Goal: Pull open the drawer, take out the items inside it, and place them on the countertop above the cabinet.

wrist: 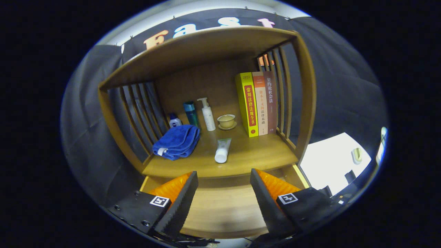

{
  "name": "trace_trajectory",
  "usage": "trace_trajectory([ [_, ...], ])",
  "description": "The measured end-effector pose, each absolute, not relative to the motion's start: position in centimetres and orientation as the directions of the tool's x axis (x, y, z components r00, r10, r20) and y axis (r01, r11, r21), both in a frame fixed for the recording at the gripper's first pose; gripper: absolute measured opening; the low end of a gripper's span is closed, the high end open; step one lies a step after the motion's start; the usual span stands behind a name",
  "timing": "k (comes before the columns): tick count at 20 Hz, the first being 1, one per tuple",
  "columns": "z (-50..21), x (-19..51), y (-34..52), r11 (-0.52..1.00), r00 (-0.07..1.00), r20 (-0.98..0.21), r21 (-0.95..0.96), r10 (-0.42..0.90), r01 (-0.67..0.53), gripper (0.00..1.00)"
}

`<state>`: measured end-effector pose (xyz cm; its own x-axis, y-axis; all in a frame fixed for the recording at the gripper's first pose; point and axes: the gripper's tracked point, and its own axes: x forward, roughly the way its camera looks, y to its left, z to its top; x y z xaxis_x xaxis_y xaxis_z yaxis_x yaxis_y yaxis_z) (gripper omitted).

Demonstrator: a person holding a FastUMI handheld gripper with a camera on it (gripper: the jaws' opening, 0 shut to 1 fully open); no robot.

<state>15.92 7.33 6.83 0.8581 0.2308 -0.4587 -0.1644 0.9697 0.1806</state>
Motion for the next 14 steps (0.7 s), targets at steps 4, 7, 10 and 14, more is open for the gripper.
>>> trace_trajectory([
  [4,5.3,12.1,5.8,0.983,0.902,-0.391,0.111,0.181,-0.149,0.99],
  [7,3.9,9.5,6.3,0.984,0.923,-0.35,0.122,0.162,-0.126,0.99],
  [10,2.4,7.2,6.2,0.989,0.937,-0.321,0.089,0.138,-0.115,0.99],
  [14,-0.1,4.6,6.3,0.989,0.951,-0.286,-0.052,0.12,-0.14,0.99],
])
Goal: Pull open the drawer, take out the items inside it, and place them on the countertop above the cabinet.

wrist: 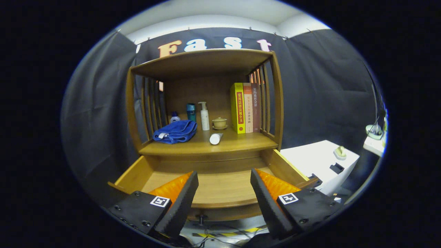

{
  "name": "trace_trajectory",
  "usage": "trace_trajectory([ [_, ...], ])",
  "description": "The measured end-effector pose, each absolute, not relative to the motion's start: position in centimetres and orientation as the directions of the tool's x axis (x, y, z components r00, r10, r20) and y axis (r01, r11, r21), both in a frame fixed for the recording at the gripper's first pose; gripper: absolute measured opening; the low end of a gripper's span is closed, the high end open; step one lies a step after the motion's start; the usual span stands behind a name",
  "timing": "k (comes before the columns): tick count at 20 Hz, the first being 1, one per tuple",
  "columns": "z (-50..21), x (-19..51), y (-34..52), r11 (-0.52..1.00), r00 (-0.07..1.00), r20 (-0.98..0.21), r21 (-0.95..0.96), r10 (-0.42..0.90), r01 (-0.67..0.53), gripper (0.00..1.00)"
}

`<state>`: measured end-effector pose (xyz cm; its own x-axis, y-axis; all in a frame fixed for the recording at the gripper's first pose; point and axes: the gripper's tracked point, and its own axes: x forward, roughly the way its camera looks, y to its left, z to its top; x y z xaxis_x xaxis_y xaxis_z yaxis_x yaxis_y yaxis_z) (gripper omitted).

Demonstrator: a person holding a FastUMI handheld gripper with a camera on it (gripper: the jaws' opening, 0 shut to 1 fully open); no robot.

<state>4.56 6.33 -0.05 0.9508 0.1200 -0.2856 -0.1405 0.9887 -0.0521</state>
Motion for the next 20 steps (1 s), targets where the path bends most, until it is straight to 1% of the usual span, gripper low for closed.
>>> trace_trajectory([
  [4,-3.5,2.3,7.5,0.982,0.94,-0.309,-0.065,0.147,-0.175,0.99],
  [10,-7.9,1.8,8.7,0.979,0.915,-0.367,-0.05,0.168,-0.199,0.99],
  [20,-11.7,2.5,10.0,0.985,0.901,-0.41,-0.033,0.139,-0.167,0.98],
])
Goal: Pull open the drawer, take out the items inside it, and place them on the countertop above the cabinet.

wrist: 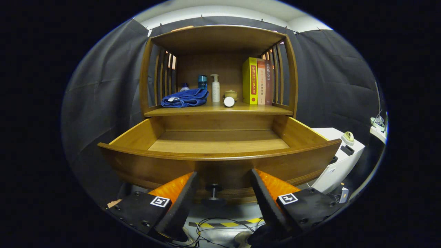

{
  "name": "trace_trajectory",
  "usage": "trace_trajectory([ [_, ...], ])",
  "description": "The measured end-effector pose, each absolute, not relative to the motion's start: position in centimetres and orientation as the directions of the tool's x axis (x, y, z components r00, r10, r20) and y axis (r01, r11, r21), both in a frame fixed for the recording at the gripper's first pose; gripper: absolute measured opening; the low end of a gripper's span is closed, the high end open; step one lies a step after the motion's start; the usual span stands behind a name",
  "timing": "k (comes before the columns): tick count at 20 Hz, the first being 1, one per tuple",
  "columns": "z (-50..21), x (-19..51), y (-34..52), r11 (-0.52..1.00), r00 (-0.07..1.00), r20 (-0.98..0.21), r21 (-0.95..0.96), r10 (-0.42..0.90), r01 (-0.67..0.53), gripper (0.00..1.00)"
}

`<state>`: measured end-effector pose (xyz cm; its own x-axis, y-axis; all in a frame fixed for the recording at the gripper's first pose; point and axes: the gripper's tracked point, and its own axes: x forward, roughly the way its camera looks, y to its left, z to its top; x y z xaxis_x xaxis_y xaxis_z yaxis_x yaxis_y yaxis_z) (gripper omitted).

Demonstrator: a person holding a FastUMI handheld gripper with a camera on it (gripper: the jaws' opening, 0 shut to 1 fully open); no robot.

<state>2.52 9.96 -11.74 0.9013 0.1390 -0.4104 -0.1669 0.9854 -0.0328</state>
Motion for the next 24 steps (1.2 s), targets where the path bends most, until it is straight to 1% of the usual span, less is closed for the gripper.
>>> trace_trajectory([
  [6,-12.0,3.5,10.7,0.989,0.906,-0.406,-0.036,0.117,-0.144,0.99],
  [12,-11.8,4.6,10.5,0.988,0.91,-0.397,-0.043,0.122,-0.151,0.98],
  [19,-11.7,9.8,11.2,0.986,0.914,-0.383,-0.042,0.135,-0.163,0.99],
  [21,-11.2,11.6,11.6,0.985,0.921,-0.362,-0.034,0.144,-0.167,0.99],
  [24,-11.7,14.5,12.2,0.985,0.921,-0.367,-0.05,0.133,-0.162,0.99],
])
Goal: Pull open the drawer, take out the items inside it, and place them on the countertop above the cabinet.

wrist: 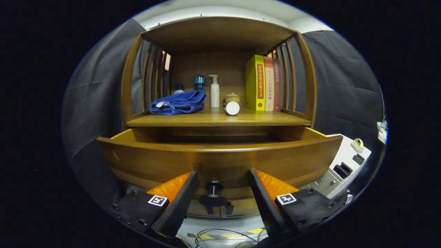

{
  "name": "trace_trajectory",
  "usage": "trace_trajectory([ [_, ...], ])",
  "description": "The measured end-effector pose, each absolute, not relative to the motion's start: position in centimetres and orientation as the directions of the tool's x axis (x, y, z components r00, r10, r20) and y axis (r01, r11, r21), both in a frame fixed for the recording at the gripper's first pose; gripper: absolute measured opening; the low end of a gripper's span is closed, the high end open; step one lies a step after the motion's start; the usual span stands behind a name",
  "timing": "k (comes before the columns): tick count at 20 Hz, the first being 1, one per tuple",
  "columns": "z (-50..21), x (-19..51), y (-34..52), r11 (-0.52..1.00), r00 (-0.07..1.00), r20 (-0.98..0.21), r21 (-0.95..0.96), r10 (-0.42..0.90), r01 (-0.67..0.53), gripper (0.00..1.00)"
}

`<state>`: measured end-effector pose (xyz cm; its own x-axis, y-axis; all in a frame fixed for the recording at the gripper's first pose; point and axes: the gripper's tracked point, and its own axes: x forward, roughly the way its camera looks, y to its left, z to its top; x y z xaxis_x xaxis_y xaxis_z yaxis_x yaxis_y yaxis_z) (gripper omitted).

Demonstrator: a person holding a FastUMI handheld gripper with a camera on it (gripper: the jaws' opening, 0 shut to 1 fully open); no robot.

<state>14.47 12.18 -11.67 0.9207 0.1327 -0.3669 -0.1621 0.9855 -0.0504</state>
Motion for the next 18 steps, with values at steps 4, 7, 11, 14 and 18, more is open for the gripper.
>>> trace_trajectory([
  [4,-12.0,17.5,12.9,0.986,0.926,-0.355,-0.059,0.127,-0.158,0.99],
  [7,-12.1,19.6,13.4,0.986,0.927,-0.354,-0.056,0.125,-0.155,0.99],
  [11,-12.3,21.8,13.7,0.987,0.929,-0.353,-0.068,0.115,-0.148,0.98],
  [14,-12.3,22.8,13.9,0.987,0.929,-0.353,-0.072,0.11,-0.144,0.98],
  [18,-12.4,23.5,14.1,0.986,0.932,-0.347,-0.081,0.107,-0.143,0.97],
])
